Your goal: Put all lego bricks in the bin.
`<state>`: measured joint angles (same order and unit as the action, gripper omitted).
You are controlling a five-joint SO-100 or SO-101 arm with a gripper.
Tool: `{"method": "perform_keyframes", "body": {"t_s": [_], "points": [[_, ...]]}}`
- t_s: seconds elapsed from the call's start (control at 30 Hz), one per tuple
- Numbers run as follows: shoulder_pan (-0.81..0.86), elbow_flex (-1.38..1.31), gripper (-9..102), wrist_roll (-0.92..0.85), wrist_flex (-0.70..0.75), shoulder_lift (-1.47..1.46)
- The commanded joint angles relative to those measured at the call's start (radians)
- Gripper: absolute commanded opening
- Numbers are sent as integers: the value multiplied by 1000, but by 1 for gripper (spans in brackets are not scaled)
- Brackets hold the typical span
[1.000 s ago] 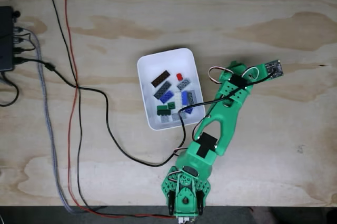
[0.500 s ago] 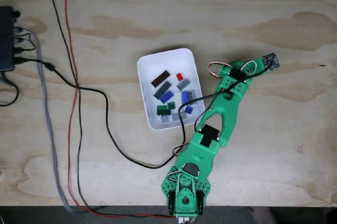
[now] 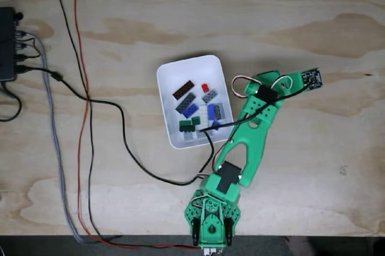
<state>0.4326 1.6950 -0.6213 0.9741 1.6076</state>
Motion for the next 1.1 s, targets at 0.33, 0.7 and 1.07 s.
{"method": "perform_keyframes", "body": {"t_s": [0.33, 0.7, 1.07], "points": [[-721, -69, 9, 121, 374, 256], [49, 101, 26, 201, 152, 546], [276, 580, 17, -17, -219, 301]]}}
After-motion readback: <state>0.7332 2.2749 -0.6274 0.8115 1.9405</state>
